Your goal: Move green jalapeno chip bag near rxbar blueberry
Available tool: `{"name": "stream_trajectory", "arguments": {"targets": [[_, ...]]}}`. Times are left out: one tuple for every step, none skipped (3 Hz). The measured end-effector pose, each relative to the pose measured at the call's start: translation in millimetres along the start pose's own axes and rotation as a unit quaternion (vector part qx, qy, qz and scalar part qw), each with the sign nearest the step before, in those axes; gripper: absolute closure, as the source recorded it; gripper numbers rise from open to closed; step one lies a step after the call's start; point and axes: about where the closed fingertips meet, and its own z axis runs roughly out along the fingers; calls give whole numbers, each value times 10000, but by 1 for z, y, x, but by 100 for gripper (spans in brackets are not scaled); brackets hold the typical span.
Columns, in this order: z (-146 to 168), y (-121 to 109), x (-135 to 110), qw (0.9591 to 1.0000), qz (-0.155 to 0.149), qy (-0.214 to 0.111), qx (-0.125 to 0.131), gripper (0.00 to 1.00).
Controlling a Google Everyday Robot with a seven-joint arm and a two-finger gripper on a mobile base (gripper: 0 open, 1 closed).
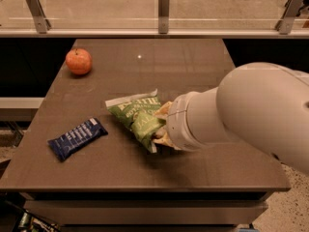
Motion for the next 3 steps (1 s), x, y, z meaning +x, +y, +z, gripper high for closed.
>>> {"name": "stream_trajectory", "arguments": {"targets": [[0, 0, -1, 10000, -11, -4, -3, 13], [0, 1, -2, 10000, -22, -8, -5, 0], [0, 1, -2, 10000, -22, -8, -5, 0]]}}
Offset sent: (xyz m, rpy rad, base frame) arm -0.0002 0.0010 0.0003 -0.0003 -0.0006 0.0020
